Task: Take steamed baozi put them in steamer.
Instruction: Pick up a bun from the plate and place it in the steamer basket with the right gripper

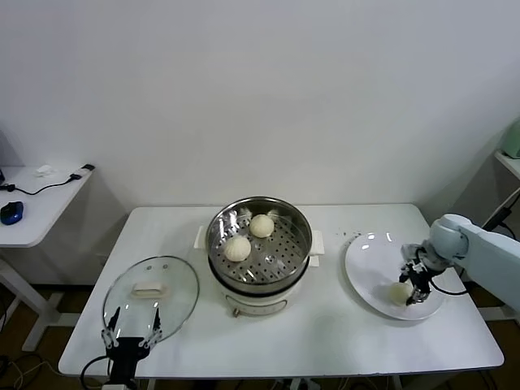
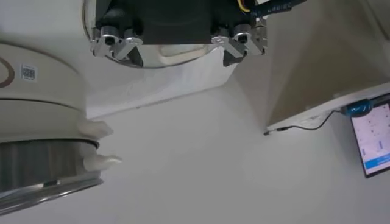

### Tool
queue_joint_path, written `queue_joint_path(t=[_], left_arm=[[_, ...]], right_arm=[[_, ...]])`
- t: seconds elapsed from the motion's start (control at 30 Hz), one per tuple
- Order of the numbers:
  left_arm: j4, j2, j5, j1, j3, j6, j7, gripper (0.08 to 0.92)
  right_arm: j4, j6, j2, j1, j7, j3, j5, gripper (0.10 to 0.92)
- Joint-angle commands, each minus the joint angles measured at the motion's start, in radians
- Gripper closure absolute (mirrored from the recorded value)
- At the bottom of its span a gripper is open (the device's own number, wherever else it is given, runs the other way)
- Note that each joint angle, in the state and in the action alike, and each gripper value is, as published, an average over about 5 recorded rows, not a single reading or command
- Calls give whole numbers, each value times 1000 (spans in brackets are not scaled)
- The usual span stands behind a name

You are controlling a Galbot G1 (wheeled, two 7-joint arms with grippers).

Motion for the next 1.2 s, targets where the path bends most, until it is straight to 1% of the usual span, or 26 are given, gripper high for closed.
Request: queue_joint_path(t=[0.03,0.17,0.3,0.4,0.5,0.6,0.8,1.0,1.2], left_arm=[[-2,1,1,2,-1,-1,0,177],[-4,2,0,5,-1,-2,0,177],[-4,1,0,9,-1,-2,0,177],[-4,0,0,13,-2,-3,0,177],[-2,-4,-1,14,-3,-5,0,177],[-4,-8,0,13,-3,-4,0,177],[-25,-11,1,6,2,11,4,177],[-37,-13,4,-3,8,22,5,177],[-27,-12,2,9,4,12,5,177]], right_arm=[[6,17,-8,25,-14,-4,14,465],[33,106,-20,167,-37,-85,29,465],[73,309,17,436,-81,-279,1,466],[87,478,90,617,-104,-394,-60,469],[76,624,183,735,-103,-428,-115,470],[67,723,284,791,-93,-425,-144,471],[101,813,448,814,-76,-362,-151,466],[106,838,593,752,-71,-311,-153,468],[132,839,672,654,-70,-280,-158,471]])
